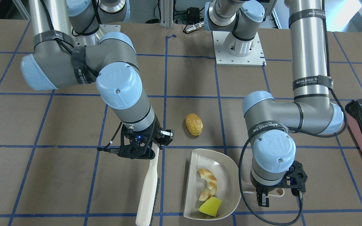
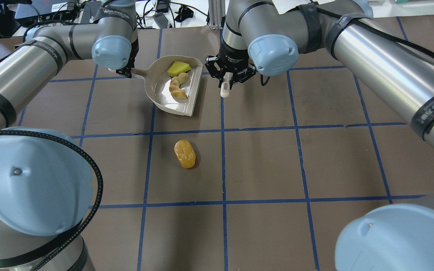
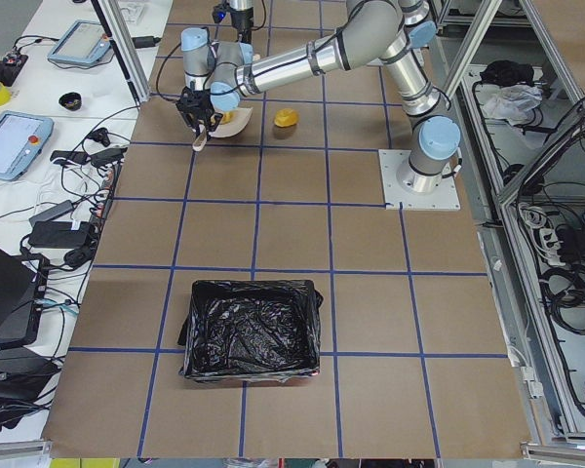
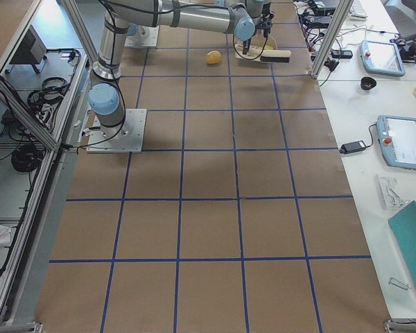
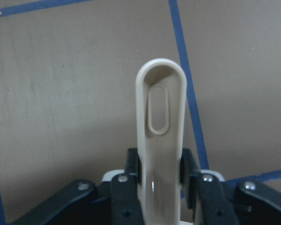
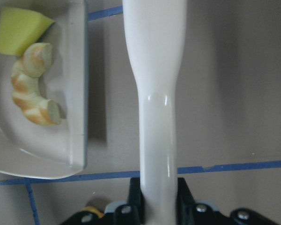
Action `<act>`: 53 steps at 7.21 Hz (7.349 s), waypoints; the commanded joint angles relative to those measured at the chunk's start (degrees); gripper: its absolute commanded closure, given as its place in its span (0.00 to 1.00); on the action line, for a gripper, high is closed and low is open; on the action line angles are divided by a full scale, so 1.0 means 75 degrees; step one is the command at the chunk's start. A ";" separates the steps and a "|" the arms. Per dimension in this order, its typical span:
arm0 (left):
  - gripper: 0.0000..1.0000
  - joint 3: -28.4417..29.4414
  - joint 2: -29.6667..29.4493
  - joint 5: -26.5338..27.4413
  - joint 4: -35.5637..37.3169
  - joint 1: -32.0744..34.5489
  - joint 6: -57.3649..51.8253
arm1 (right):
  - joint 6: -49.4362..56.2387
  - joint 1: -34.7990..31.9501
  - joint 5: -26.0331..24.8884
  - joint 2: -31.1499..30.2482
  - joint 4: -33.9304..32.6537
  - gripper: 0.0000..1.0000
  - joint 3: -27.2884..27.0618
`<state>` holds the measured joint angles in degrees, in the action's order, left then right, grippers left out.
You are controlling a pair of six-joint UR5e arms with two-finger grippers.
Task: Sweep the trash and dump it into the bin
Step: 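Move the dustpan toward the potato toy while the right gripper brings the brush behind it, then sweep the yellow potato toy into the dustpan with the right gripper's brush, then carry the loaded dustpan to the black bin with the left gripper while the right withdraws, then tip the dustpan over the black bin with the left gripper to dump the items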
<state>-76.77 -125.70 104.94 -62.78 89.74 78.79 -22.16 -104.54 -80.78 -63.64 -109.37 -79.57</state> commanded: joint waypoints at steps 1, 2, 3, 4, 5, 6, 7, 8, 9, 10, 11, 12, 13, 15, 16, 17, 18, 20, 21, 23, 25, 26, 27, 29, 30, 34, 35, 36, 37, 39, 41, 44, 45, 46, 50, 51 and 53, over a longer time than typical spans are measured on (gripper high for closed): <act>1.00 -0.0426 0.0643 -0.0035 -0.0043 -0.0642 -0.0670 | 0.0587 0.0111 -0.0619 -0.0093 0.0087 1.00 -0.0263; 1.00 -0.0649 0.0971 -0.0011 -0.0159 -0.1040 -0.0894 | 0.0541 0.0122 -0.0574 -0.0209 0.0075 1.00 -0.0752; 1.00 -0.1034 0.1346 0.0001 -0.0149 -0.1357 -0.1128 | 0.0553 0.0111 -0.0539 -0.0755 0.0040 1.00 -0.1500; 1.00 -0.1664 0.1755 0.0024 0.0014 -0.1650 -0.1212 | 0.0483 0.0088 -0.0538 -0.1376 -0.0006 1.00 -0.2250; 1.00 -0.2401 0.2096 0.0094 0.0526 -0.1839 -0.1224 | 0.0285 0.0053 -0.0538 -0.2043 0.0028 1.00 -0.2872; 1.00 -0.3163 0.2436 0.0408 0.1088 -0.1875 -0.1212 | 0.0167 0.0017 -0.0550 -0.2468 0.0075 1.00 -0.3319; 1.00 -0.3878 0.2776 0.0481 0.1569 -0.1887 -0.1120 | -0.0089 -0.0041 -0.0527 -0.2611 0.0052 1.00 -0.3602; 1.00 -0.4465 0.3057 0.0470 0.1829 -0.1864 -0.1049 | -0.0498 -0.0262 -0.0538 -0.2601 0.0040 1.00 -0.3651; 1.00 -0.4935 0.3397 0.0481 0.1890 -0.1783 -0.0735 | -0.0954 -0.0763 -0.0585 -0.2520 0.0028 1.00 -0.3687; 1.00 -0.5416 0.3737 0.0493 0.1902 -0.1747 -0.0546 | -0.1528 -0.1186 -0.0527 -0.2472 -0.0007 1.00 -0.3838; 1.00 -0.5954 0.3984 0.0493 0.2285 -0.1724 -0.0498 | -0.1916 -0.1422 -0.0503 -0.2483 -0.0019 1.00 -0.3967; 1.00 -0.6354 0.4160 0.0493 0.2649 -0.1619 -0.0358 | -0.2001 -0.1703 -0.0283 -0.2437 -0.0030 1.00 -0.4142; 1.00 -0.6369 0.4185 0.0505 0.2687 -0.1270 -0.0195 | -0.2350 -0.1868 -0.0176 -0.2182 -0.0634 1.00 -0.4550; 1.00 -0.6370 0.4150 0.0947 0.2676 -0.0590 0.0391 | -0.2785 -0.2232 -0.0187 -0.1933 -0.1505 1.00 -0.4777; 1.00 -0.6346 0.4022 0.1043 0.2687 -0.0529 0.0521 | -0.3008 -0.2477 -0.0187 -0.1921 -0.1484 1.00 -0.4649; 1.00 -0.6346 0.3905 0.1102 0.2745 -0.0516 0.0568 | -0.3033 -0.2792 -0.0187 -0.1770 -0.1472 1.00 -0.4404; 1.00 -0.6335 0.3811 0.1102 0.2874 -0.0516 0.0685 | -0.3207 -0.3051 -0.0187 -0.1340 -0.1437 1.00 -0.3868; 1.00 -0.6323 0.3589 0.1126 0.3050 -0.0377 0.0850 | -0.3501 -0.3462 -0.0175 -0.0262 -0.1507 1.00 -0.2662; 1.00 -0.6323 0.3541 0.1242 0.3062 -0.0260 0.0955 | -0.3606 -0.3591 0.0324 0.0010 -0.1577 1.00 -0.2250; 1.00 -0.6276 0.3517 0.1243 0.3051 0.0091 0.0991 | -0.3911 -0.3802 0.0704 0.0141 -0.2136 1.00 -0.2093; 1.00 -0.6136 0.3517 0.1173 0.3027 0.0327 0.1026 | -0.3715 -0.3641 0.0518 -0.0021 -0.1838 1.00 -0.1988; 1.00 -0.6077 0.3517 0.1010 0.3004 0.0432 0.0910 | -0.3040 -0.3477 0.0029 -0.0359 -0.1023 1.00 -0.1976; 1.00 -0.5937 0.3599 0.0637 0.2853 0.0468 0.0804 | -0.2767 -0.3243 -0.0034 -0.0873 -0.0377 1.00 -0.1999; 1.00 -0.5121 0.3787 -0.0287 0.1616 0.0375 0.0081 | -0.2287 -0.2844 -0.0208 -0.1730 0.0796 1.00 -0.1953; 1.00 -0.4698 0.3787 -0.0687 0.1087 0.0282 -0.0306 | -0.1935 -0.2680 -0.0674 -0.2035 0.1242 1.00 -0.1883; 1.00 -0.4390 0.3857 -0.1347 0.0802 -0.0771 -0.1748 | -0.0037 -0.1673 -0.2024 -0.2354 0.1903 1.00 -0.1917; 1.00 -0.4146 0.3904 -0.1347 0.0511 -0.1308 -0.2273 | 0.0535 -0.1090 -0.1968 -0.2343 0.1903 1.00 -0.1941; 1.00 -0.3737 0.3904 -0.1335 0.0044 -0.1916 -0.2870 | 0.1272 -0.0156 -0.1573 -0.2355 0.1903 1.00 -0.1952; 1.00 -0.3339 0.3904 -0.1312 -0.0402 -0.2561 -0.3306 | 0.1998 0.0781 -0.0815 -0.2355 0.1950 1.00 -0.1953; 1.00 -0.2729 0.3881 -0.1335 -0.0732 -0.3627 -0.3939 | 0.3347 0.1946 -0.0854 -0.2285 0.1881 1.00 -0.1976; 1.00 -0.1956 0.3543 -0.1674 -0.0957 -0.4625 -0.4829 | 0.4344 0.2964 -0.1204 -0.2156 0.1798 1.00 -0.1976; 1.00 -0.0411 0.2654 -0.2144 -0.1086 -0.6160 -0.5291 | 0.4830 0.3813 -0.1578 -0.1665 0.1600 1.00 -0.1988; 1.00 0.0314 0.2128 -0.2121 -0.1098 -0.6373 -0.5279 | 0.4807 0.3872 -0.1593 -0.1420 0.1401 1.00 -0.1988; 1.00 0.1018 0.1566 -0.1900 -0.1098 -0.6445 -0.5256 | 0.4865 0.4081 -0.1593 -0.1116 0.1214 1.00 -0.1988; 1.00 0.4066 -0.0568 -0.1442 -0.1683 -0.7663 -0.6015 | 0.5006 0.4376 -0.1675 -0.0926 0.0384 1.00 -0.2395; 1.00 0.4420 -0.0955 -0.1394 -0.1684 -0.7874 -0.6261 | 0.5238 0.4643 -0.1617 -0.0890 -0.0049 1.00 -0.2781; 1.00 0.4983 -0.1438 -0.1022 -0.1591 -0.8132 -0.6694 | 0.5404 0.4669 -0.1710 -0.0890 -0.0359 1.00 -0.2960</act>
<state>-42.00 -134.28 95.38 -75.07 30.01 30.65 17.82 -69.82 -93.34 -70.37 -110.88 -100.87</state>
